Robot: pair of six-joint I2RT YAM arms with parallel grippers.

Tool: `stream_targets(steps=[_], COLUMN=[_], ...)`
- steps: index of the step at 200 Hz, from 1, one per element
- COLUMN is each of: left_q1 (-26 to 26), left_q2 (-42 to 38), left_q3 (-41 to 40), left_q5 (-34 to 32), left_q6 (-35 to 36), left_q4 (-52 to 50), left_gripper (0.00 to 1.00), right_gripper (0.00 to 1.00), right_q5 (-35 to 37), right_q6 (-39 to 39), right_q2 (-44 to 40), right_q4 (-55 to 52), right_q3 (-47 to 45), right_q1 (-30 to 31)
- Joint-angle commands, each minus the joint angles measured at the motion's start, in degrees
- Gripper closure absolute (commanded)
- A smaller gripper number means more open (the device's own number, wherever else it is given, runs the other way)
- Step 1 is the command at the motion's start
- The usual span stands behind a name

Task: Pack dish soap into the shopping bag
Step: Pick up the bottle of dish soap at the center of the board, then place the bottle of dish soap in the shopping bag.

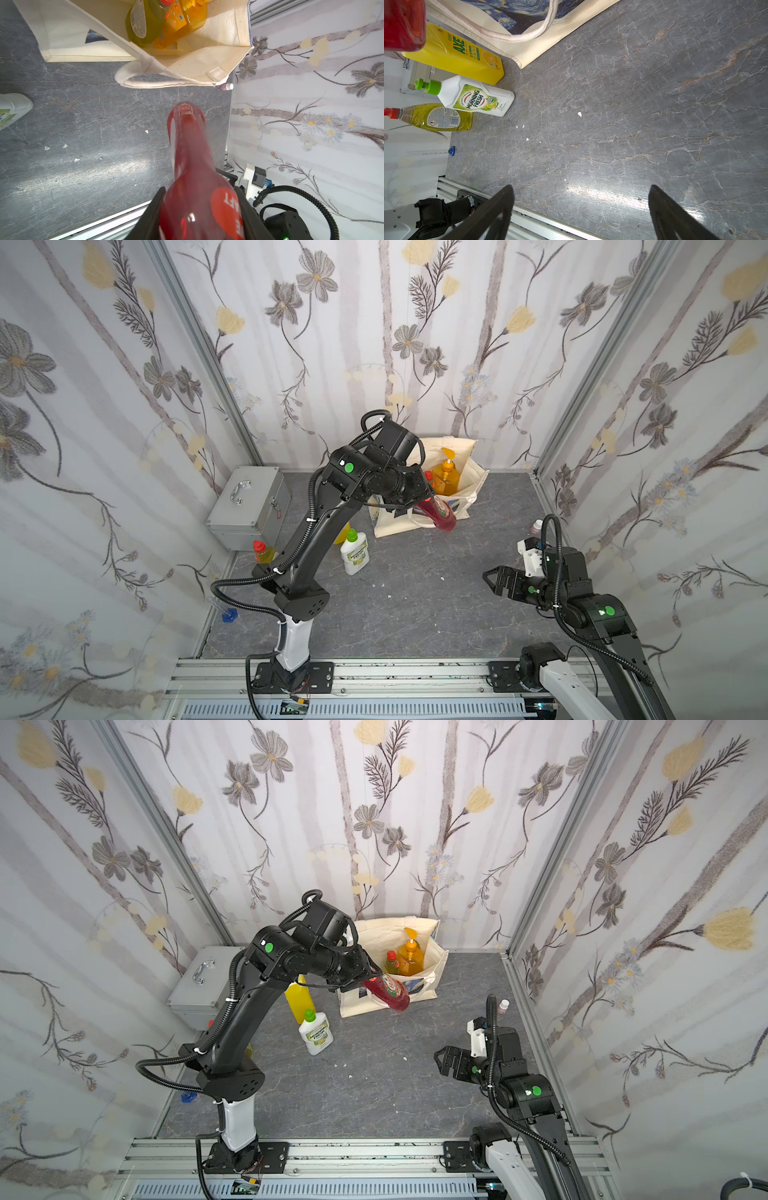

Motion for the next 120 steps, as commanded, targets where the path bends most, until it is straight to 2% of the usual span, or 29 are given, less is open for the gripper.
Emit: stream_targets(steps=[1,120], left_q1=[0.73,4.65], left_q2=[-0.81,1.27], left_q3=[0.58,0.65], left_q5=[2.16,5.45], left_q6=[-1.63,-2.64], left_q4=[7.94,16.2], left_gripper=[0.69,0.69], right_gripper=[0.0,0.0], right_q5=[-0.11,-0.43], right_q6=[0.56,2.14], right_q2=[0.0,-1.85], right_q4=[0.98,0.82], right_q3=[-0.05,-1.07], right_q1=[0.07,0.0])
